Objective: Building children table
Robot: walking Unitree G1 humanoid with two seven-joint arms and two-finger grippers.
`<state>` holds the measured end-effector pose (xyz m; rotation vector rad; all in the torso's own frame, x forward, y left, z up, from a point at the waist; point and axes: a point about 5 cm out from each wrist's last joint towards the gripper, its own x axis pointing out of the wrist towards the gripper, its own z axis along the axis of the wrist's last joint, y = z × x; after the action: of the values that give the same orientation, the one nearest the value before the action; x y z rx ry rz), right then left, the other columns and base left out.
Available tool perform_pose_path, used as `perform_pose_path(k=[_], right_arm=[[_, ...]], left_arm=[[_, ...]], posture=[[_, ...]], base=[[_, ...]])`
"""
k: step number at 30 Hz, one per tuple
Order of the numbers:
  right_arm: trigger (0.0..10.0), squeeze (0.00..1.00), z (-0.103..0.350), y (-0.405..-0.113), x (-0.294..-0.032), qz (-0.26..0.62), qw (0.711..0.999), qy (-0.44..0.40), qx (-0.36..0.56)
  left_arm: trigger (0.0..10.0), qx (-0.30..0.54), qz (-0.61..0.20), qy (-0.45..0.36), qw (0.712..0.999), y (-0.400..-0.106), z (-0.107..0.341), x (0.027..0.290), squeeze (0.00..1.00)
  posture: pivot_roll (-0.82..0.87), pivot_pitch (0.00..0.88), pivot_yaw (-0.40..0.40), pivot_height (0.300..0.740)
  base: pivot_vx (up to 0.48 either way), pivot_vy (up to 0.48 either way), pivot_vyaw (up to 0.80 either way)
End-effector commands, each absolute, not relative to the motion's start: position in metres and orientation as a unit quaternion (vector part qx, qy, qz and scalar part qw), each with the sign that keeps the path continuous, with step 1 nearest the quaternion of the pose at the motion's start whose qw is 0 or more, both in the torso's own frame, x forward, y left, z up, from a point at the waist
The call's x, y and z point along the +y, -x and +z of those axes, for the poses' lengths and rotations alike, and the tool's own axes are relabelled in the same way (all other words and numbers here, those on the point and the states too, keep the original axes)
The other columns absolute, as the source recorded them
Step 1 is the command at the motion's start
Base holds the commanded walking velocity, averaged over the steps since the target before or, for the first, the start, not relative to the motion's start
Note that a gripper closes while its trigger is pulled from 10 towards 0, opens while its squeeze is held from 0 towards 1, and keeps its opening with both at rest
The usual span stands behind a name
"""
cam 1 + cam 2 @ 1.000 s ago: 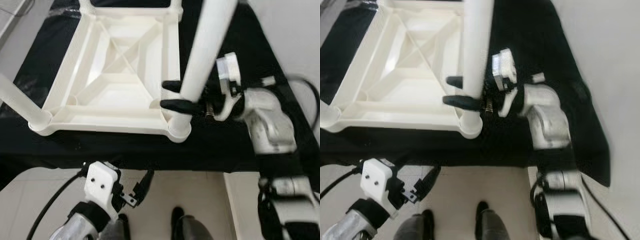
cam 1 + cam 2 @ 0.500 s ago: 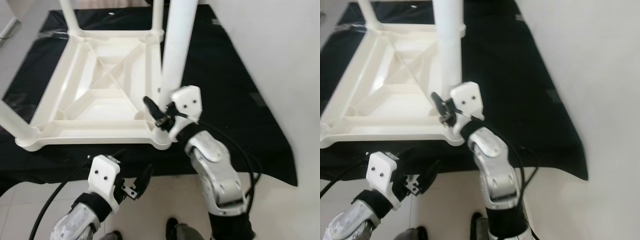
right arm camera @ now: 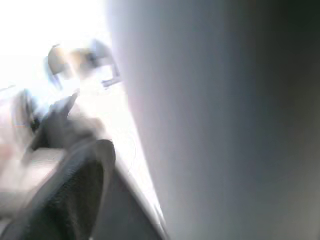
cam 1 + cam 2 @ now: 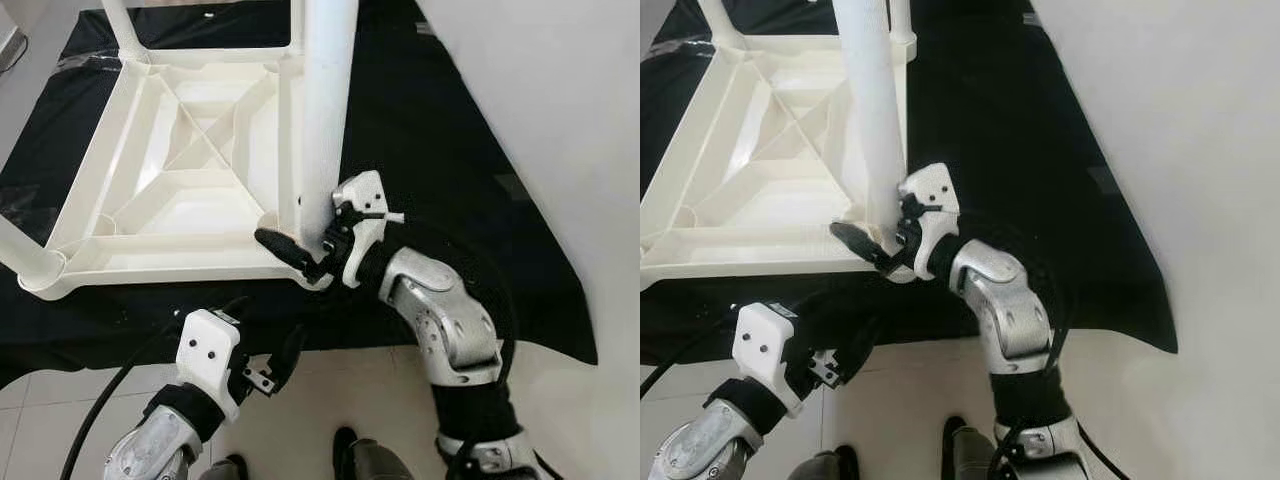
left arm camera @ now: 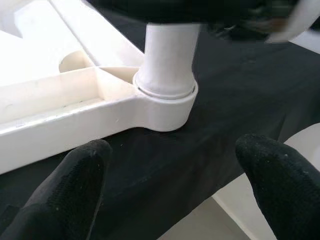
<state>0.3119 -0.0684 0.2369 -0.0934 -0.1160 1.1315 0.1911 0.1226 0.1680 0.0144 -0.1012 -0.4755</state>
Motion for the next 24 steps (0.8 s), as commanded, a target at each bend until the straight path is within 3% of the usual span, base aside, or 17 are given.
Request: perform_pose_path(k=[1, 8, 14, 15, 16, 17, 18, 20, 21, 24], right_arm=[[10.0, 0.00, 0.245, -0.316, -0.069, 0.617, 0.781, 0.067, -0.070], [10.0, 0.00, 0.271, -0.342, -0.079, 0.630, 0.765, 0.097, -0.096], [10.0, 0.00, 0.287, -0.347, -0.080, 0.679, 0.720, 0.096, -0.109], [9.1, 0.00, 0.292, -0.347, -0.081, 0.697, 0.703, 0.091, -0.110], [7.0, 0.00, 0.296, -0.349, -0.083, 0.716, 0.683, 0.092, -0.110], [7.0, 0.00, 0.296, -0.349, -0.083, 0.716, 0.683, 0.092, -0.110], [3.9, 0.00, 0.300, -0.351, -0.084, 0.727, 0.671, 0.097, -0.113], [3.9, 0.00, 0.302, -0.352, -0.085, 0.731, 0.665, 0.101, -0.115], [0.0, 0.00, 0.304, -0.356, -0.085, 0.732, 0.663, 0.106, -0.117], [0.0, 0.00, 0.305, -0.356, -0.086, 0.734, 0.661, 0.106, -0.118]], left_arm=[[10.0, -0.043, -0.236, -0.005, 0.971, -0.185, 0.166, 0.122, 0.00], [10.0, -0.036, -0.234, -0.006, 0.972, -0.177, 0.167, 0.123, 0.00], [10.0, -0.028, -0.230, -0.008, 0.973, -0.171, 0.167, 0.127, 0.00], [10.0, -0.027, -0.229, -0.009, 0.973, -0.170, 0.167, 0.127, 0.00], [10.0, -0.025, -0.229, -0.009, 0.973, -0.169, 0.167, 0.128, 0.00], [10.0, -0.025, -0.229, -0.009, 0.973, -0.169, 0.167, 0.128, 0.00], [10.0, -0.024, -0.229, -0.009, 0.973, -0.167, 0.167, 0.128, 0.00], [10.0, -0.023, -0.229, -0.009, 0.973, -0.167, 0.167, 0.128, 0.00], [10.0, -0.022, -0.228, -0.009, 0.973, -0.167, 0.166, 0.128, 0.00], [10.0, -0.022, -0.228, -0.009, 0.973, -0.167, 0.166, 0.127, 0.00]], posture=[[0.12, 0.322, -0.050, 0.740], [0.15, 0.340, -0.040, 0.740], [0.18, 0.352, -0.028, 0.740], [0.18, 0.356, -0.028, 0.740], [0.18, 0.360, -0.026, 0.740], [0.18, 0.360, -0.026, 0.740], [0.18, 0.360, -0.026, 0.740], [0.18, 0.360, -0.026, 0.740], [0.18, 0.358, -0.028, 0.740], [0.18, 0.358, -0.028, 0.740]], base=[[0.000, 0.000, 0.00], [0.000, 0.000, 0.00], [0.000, 0.000, 0.00], [0.000, 0.000, 0.00], [0.000, 0.000, 0.00], [0.000, 0.000, 0.00], [0.000, 0.000, 0.00], [0.000, 0.000, 0.00], [0.000, 0.000, 0.00], [0.000, 0.000, 0.00]])
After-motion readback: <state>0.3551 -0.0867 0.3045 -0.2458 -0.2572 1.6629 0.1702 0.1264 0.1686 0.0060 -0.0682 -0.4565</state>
